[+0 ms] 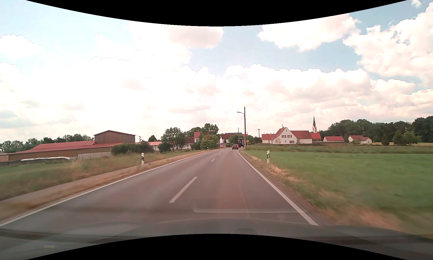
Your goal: Follow the waypoints while adhering to traffic rules and regulations
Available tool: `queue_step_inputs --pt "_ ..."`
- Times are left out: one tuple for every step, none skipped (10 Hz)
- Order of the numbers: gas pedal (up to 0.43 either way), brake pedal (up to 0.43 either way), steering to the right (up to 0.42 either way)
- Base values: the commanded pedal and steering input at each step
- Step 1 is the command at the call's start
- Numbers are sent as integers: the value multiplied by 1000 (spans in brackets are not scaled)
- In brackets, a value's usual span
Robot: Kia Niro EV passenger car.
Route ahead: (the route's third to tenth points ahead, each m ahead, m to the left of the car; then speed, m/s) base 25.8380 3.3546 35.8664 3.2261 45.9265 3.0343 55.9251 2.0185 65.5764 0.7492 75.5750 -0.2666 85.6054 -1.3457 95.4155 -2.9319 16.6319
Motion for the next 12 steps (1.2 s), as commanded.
queue_step_inputs --pt "67 0 2" --pt "67 0 2" --pt "67 0 2" --pt "67 0 2" --pt "59 0 2" --pt "59 0 2" --pt "59 0 2" --pt "47 0 2" --pt "47 0 2" --pt "47 0 2" --pt "47 0 2" --pt "39 0 2"
